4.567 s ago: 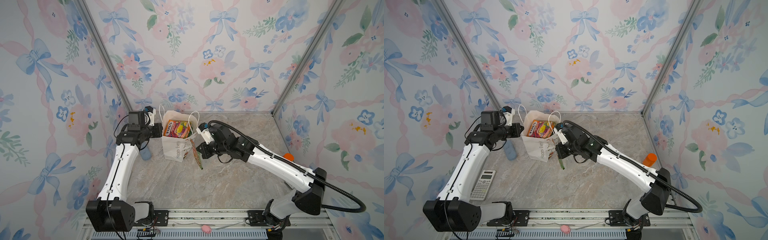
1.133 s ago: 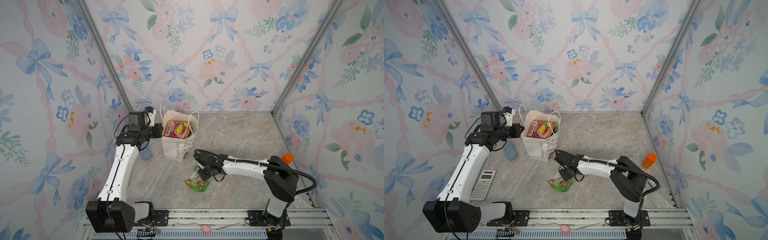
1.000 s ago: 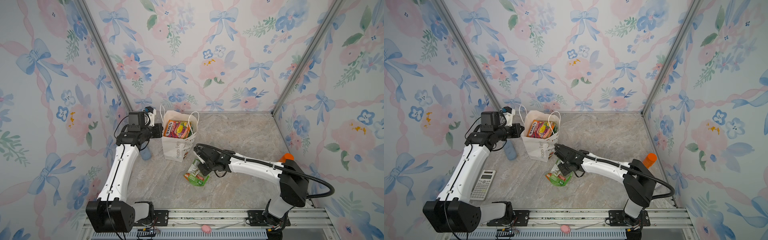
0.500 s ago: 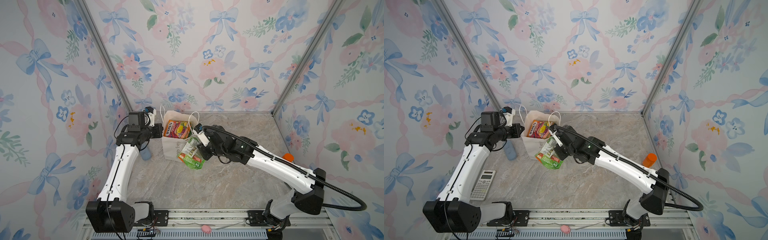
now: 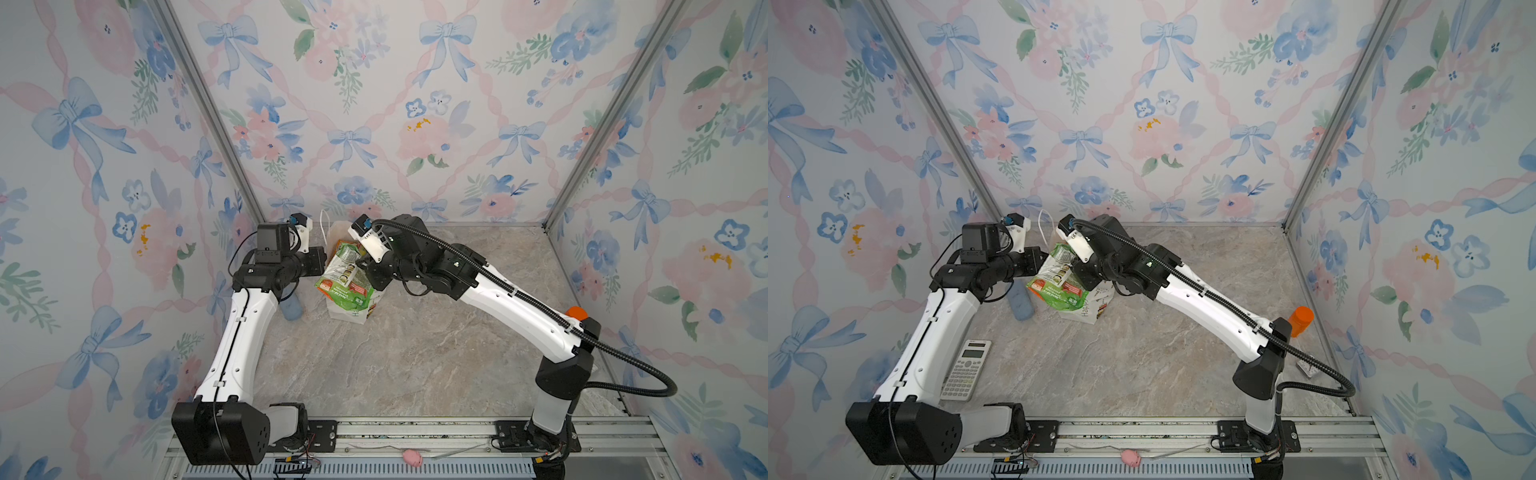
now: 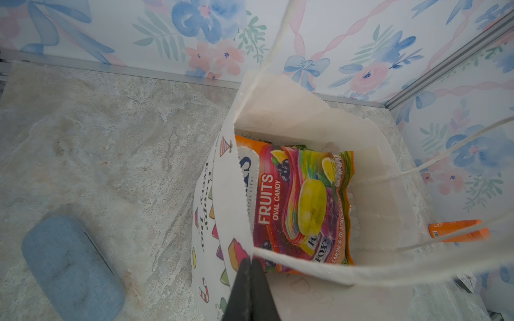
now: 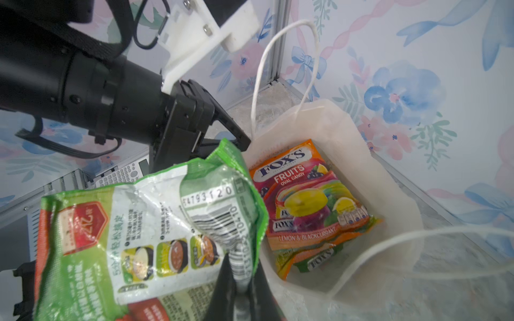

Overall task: Place the snacks into the paper bag
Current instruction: Place the snack in the paper bag.

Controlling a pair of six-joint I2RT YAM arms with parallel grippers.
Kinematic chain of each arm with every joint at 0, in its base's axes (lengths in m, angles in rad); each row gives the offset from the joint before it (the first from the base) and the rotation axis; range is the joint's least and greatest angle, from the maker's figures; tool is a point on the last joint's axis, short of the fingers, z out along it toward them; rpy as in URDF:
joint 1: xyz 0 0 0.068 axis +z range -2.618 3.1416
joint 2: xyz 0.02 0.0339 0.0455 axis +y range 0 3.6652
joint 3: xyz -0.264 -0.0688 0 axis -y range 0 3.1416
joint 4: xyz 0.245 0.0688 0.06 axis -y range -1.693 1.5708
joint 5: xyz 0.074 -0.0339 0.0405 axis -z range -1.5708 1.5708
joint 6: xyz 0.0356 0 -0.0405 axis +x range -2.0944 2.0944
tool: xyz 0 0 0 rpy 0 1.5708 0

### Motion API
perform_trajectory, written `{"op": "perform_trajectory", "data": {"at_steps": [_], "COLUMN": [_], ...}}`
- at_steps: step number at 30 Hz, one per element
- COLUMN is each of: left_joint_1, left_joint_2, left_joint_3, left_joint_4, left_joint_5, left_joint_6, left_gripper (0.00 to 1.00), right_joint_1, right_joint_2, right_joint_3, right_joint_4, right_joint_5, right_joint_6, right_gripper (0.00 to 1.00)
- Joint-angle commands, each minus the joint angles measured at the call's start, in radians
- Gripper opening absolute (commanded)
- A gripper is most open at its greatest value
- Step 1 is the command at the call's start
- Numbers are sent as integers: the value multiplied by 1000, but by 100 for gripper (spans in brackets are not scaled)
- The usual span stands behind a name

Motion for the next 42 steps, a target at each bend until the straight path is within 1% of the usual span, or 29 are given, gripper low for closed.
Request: {"op": "perform_trajectory", "data": {"at_steps": [1,6,10,14,19,26,37,39,40,41,42], "left_joint_1": [4,5,3,4,4,4,4,4,4,4,4], "left_joint_2": [-28,-36,-34,-34,-35,-34,-41,-40,-39,-39,-39], "left_joint_3": [-9,-9,-11,-8,-8,-6,-3,-2,0,0,1], "left_joint_4": [36,37,37,36,37,37,37,37,37,36,36], "left_joint_5": [32,23,22,22,19,18,15,16,18,19,19], "left_joint_6": [-9,-6,-5,-5,-6,-6,-6,-5,-5,-6,-6], "left_gripper": [0,0,0,0,0,0,0,0,0,0,0], "right_joint_1": [-17,-56,-81,-107,-139,-142,-143,-143,-141,-139,-136], "right_joint_2": [72,202,260,303,322,353,423,433,437,441,443], "right_joint_3": [131,319,390,441,455,455,481,482,482,484,487], "right_joint_4": [-29,-77,-86,-97,-98,-106,-121,-123,-125,-128,-133], "right_joint_5": [-55,-86,-89,-58,-14,119,185,185,186,185,174], "right_joint_6": [-30,-32,-36,-45,-65,-145,-191,-190,-189,-189,-188], "right_gripper": [0,0,0,0,0,0,0,4,10,14,16]}}
